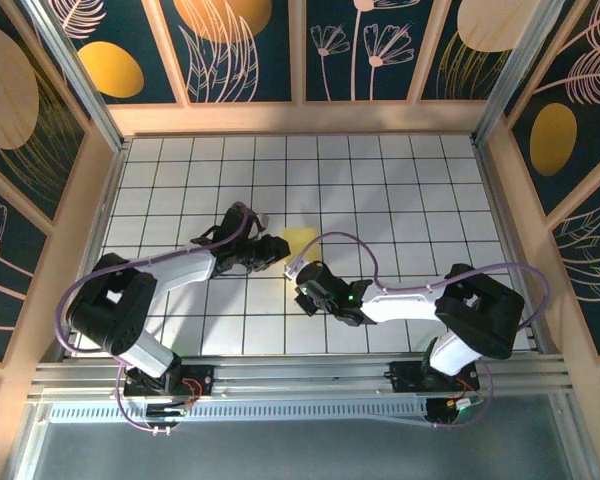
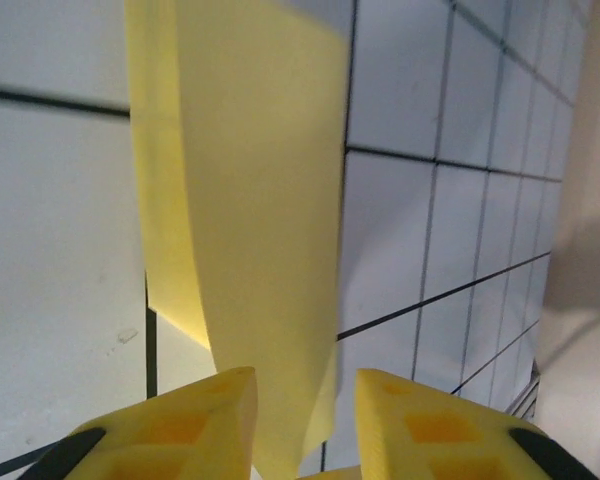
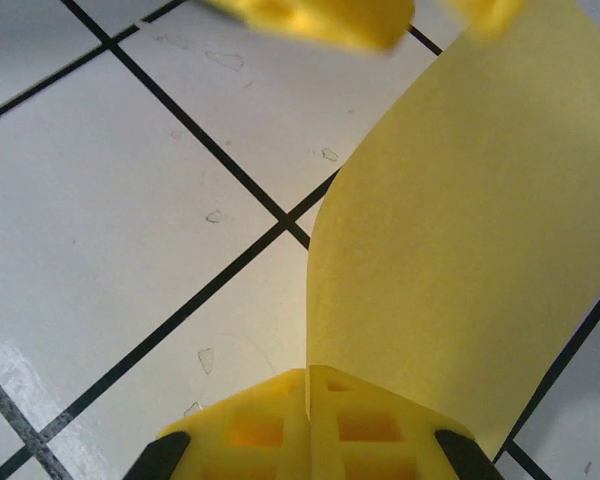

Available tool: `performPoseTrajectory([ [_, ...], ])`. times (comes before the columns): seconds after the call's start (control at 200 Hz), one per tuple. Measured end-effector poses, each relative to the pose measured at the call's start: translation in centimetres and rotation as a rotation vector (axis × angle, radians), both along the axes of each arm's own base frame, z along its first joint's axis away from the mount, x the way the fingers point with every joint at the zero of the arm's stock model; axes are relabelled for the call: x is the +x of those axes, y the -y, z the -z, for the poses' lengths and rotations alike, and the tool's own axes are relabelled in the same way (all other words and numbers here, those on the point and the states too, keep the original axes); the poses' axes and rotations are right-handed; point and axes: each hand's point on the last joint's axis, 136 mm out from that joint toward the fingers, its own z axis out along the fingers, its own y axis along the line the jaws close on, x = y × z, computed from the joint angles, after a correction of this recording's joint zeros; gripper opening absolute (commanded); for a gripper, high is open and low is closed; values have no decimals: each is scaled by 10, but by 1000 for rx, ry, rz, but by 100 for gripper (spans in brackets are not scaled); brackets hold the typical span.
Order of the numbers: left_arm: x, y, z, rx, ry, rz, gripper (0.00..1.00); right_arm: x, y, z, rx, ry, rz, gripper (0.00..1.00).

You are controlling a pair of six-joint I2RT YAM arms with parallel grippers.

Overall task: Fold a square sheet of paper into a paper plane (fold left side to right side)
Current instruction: Third fold the triangle at the center of the table.

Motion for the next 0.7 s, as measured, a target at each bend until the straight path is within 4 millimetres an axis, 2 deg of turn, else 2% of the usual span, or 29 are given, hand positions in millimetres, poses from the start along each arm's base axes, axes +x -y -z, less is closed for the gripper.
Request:
performPoseTrajectory([
  [0.145, 23, -13, -23, 6, 69, -30, 23, 4, 3, -2, 84, -105, 5, 0],
  [0.295, 40, 2, -32, -4, 104, 30, 17, 2, 7, 4, 154, -233, 4, 0],
  [0.39, 48, 16, -22, 0, 83, 82, 16, -2, 6, 4, 192, -293, -5, 0],
  [0.5, 53, 34, -2, 21, 49, 147, 15, -6, 1, 2, 235, -340, -25, 0],
  [0.696, 47, 52, 38, 81, -17, 231, 10, -10, -1, 1, 273, -400, -36, 0],
])
